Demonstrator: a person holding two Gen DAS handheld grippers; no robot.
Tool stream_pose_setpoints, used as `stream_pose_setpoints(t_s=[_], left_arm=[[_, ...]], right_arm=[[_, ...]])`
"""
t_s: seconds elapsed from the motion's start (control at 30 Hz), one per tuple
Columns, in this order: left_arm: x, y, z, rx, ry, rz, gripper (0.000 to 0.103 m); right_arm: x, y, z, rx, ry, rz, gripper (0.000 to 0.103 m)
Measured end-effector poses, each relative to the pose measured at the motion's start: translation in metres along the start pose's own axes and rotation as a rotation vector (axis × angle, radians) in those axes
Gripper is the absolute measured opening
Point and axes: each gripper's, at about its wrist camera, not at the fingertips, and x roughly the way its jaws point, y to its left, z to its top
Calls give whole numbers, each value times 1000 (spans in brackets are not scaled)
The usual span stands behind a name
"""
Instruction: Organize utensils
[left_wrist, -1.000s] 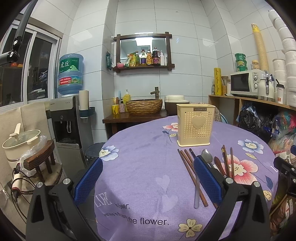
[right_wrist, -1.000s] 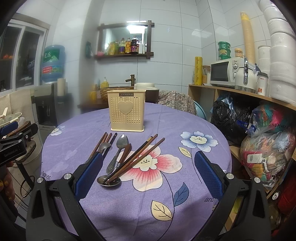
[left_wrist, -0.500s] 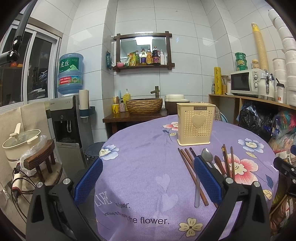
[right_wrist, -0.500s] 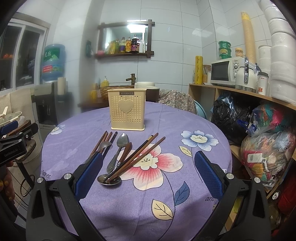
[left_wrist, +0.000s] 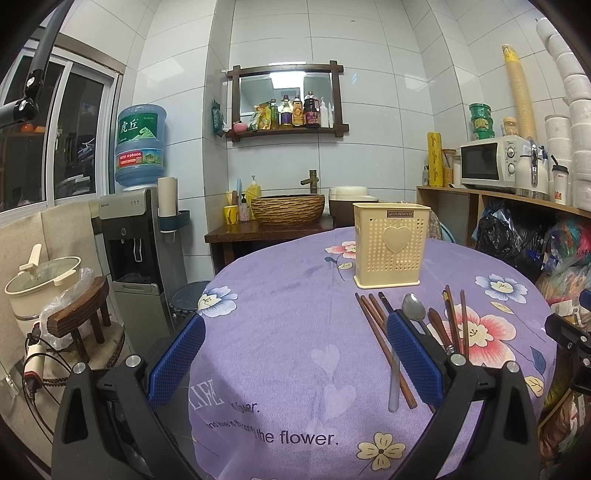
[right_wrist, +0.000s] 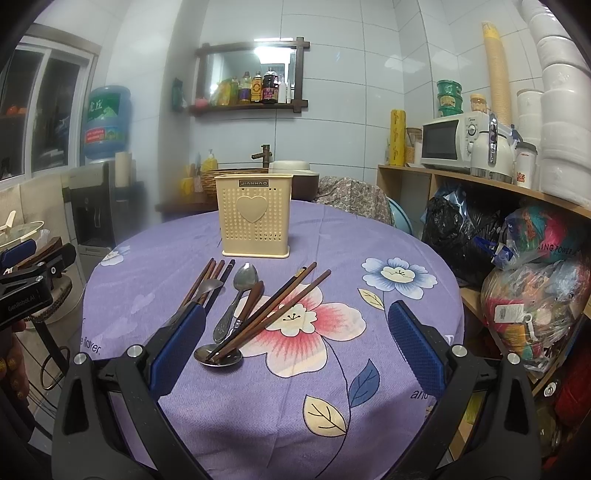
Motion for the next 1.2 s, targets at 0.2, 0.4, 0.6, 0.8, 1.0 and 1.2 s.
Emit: stream_pose_setpoints(t_s=[0.2,0.4,0.6,0.8,1.0,1.2], left_arm=[[0,1,0,0,1,-1,98],[1,1,-1,4,11,1,98],[3,1,-1,8,20,8,98],[9,0,1,15,43,7,98],[18,1,3,7,78,-11,98],[46,4,7,5,173,-60,98]], right_arm=[[1,0,0,-2,1,2,98],[3,2,-1,0,8,1,98],[4,2,0,-2,11,0,98],[7,2,0,-3,22,0,98],[22,1,4,-20,58,0,98],[66,0,8,-59,198,33,98]])
